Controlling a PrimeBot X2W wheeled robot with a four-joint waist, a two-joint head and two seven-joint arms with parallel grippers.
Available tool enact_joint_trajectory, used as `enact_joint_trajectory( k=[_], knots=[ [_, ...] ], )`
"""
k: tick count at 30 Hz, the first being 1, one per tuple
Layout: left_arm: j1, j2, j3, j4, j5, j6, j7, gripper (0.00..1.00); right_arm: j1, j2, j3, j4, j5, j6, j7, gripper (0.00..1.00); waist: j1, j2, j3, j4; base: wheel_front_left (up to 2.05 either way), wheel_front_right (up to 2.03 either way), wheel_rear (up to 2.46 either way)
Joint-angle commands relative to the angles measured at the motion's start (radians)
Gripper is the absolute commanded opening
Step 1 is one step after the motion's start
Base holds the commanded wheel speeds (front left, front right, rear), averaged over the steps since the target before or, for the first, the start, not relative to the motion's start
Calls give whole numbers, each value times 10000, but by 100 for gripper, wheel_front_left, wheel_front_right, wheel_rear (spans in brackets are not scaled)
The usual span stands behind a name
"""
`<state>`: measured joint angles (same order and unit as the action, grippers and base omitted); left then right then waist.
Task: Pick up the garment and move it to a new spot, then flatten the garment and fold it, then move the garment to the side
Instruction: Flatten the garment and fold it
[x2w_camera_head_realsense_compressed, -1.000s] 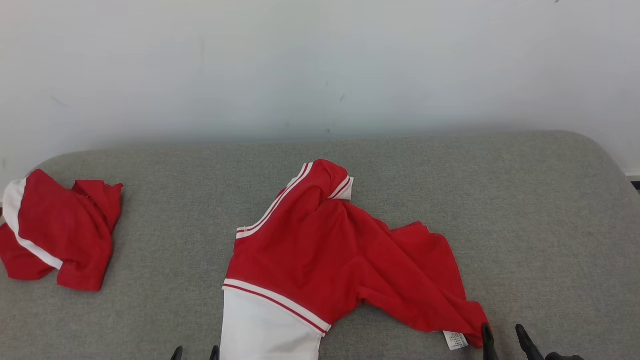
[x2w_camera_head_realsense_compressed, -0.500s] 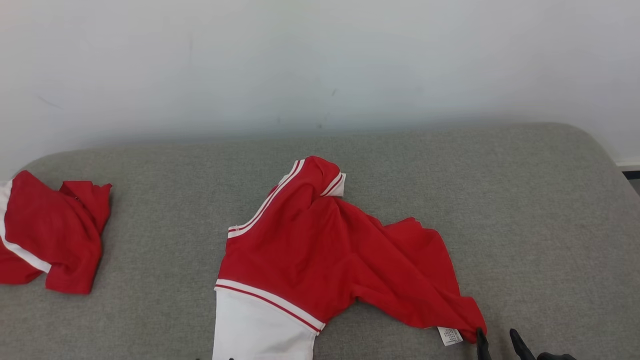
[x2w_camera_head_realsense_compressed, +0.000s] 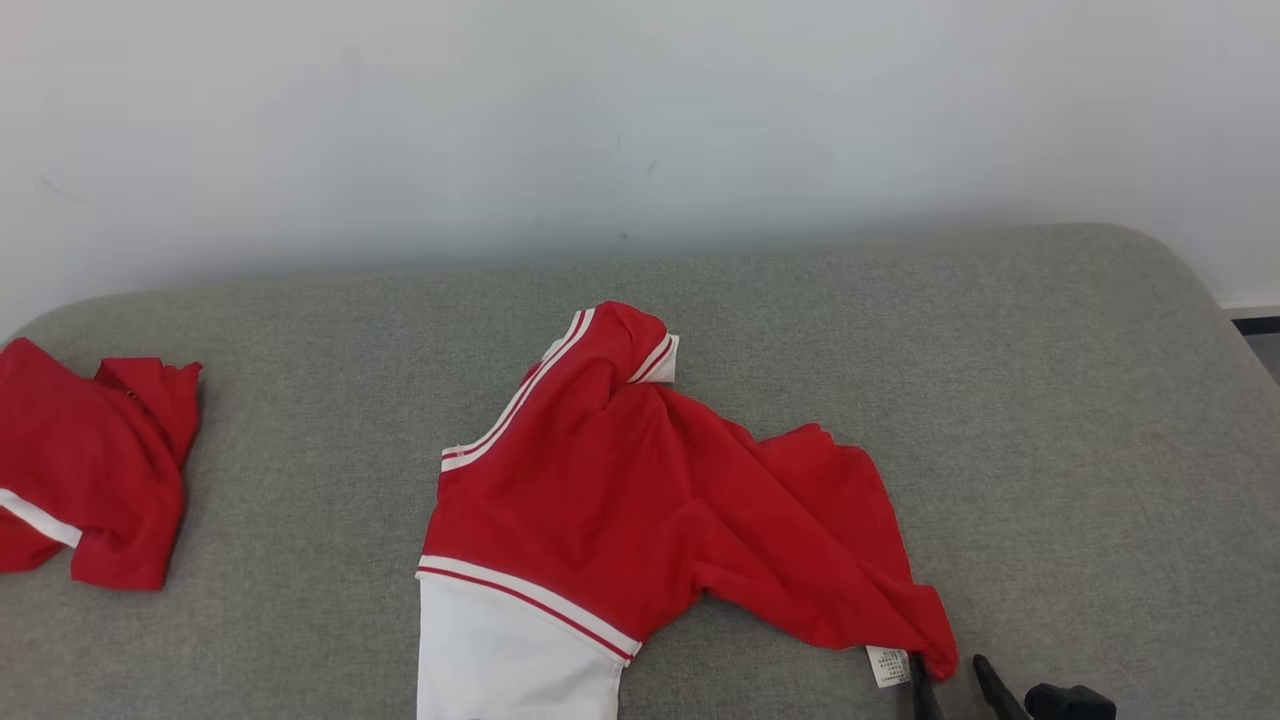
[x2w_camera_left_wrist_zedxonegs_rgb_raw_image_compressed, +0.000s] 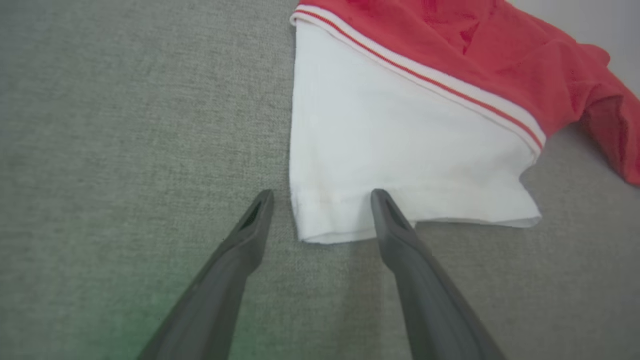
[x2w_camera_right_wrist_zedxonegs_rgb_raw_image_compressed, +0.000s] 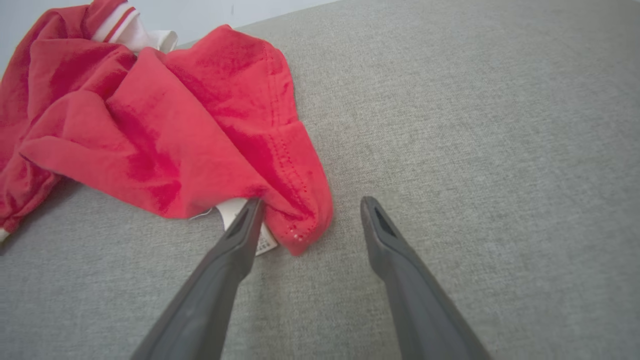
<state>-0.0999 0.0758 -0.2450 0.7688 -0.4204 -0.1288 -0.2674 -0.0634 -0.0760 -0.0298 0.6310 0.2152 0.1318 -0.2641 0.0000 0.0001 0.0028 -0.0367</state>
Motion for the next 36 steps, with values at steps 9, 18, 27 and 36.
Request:
enact_joint_trajectory(
  k=[9, 18, 27, 36],
  knots=[
    [-473, -140, -1636, 572, -1984, -21, 115, 0, -392, 122, 241, 692, 504, -23, -2, 0, 0, -1, -64, 130, 0, 0, 0],
    [121, 412, -450, -1438, -1322, -6, 22, 0, 285, -7, 152, -652, 379, -23, -2, 0, 0, -1, -143, 224, 0, 0, 0],
    [506, 541, 461, -3667, -515, -7, 19, 0, 409, -410, 774, -2013, 524, -25, -3, 0, 0, -1, -124, 190, 0, 0, 0],
    [-1540, 1466, 23, -5113, -371, -7, 549, 0, -1177, -1205, 1551, -2996, 912, -24, 685, 0, 0, -1, 438, 141, 0, 0, 0]
  ],
)
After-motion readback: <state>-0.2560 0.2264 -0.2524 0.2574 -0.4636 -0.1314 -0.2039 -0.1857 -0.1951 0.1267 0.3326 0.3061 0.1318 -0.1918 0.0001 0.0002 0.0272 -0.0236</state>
